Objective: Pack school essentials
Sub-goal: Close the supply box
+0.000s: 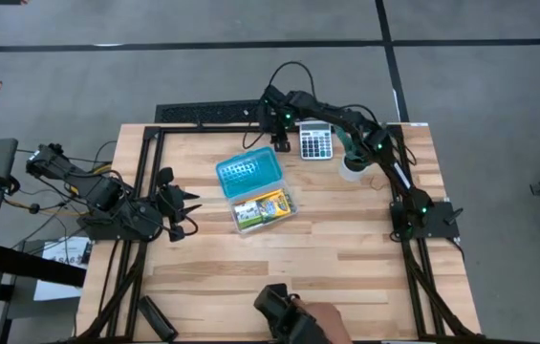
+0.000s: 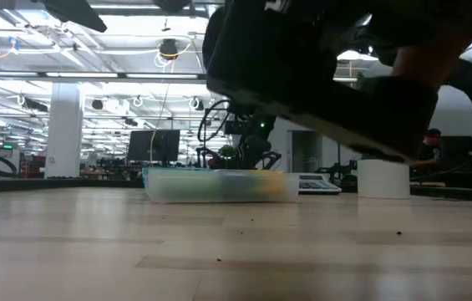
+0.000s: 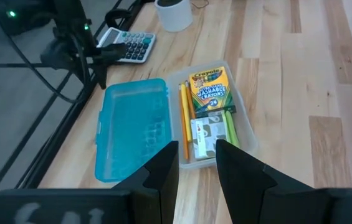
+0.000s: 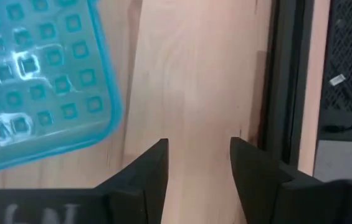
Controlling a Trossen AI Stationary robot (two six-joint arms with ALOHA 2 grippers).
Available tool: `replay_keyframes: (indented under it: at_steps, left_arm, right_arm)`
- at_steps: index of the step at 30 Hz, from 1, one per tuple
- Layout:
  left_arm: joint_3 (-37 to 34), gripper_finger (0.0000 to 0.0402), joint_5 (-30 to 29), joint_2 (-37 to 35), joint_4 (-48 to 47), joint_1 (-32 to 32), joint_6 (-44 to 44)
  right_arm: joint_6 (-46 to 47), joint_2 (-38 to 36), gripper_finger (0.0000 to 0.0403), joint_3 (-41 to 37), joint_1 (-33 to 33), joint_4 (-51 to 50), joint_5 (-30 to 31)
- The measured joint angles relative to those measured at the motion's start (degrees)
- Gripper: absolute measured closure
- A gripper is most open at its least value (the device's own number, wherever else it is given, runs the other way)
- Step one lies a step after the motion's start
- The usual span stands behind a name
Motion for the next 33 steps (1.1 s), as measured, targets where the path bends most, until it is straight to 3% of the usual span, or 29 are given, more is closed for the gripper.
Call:
replay_keyframes:
  at_steps: [7,13,24,33]
  left_arm:
    - [0.0,0.0301,0.02,-0.01,-0.2,0.0,0.33]
    - [0.0,0.0301,0.0,0.0,-0.17,0.0,1.36]
    - [0.0,0.0301,-1.11,-0.02,-0.15,0.0,1.95]
    - [0.0,0.0301,-1.51,-0.02,-0.13,0.0,2.22]
  right_arm:
    - [-1.76,-0.34,0.0231,3.07,-0.27,-5.47,0.19]
    - [-2.02,-4.1,0.0229,4.81,-0.38,-5.96,-4.27]
    - [-8.03,-2.43,0.0238,4.5,2.73,-5.63,-4.28]
    - [-7.84,-0.34,0.0238,4.4,2.24,-6.47,-4.33]
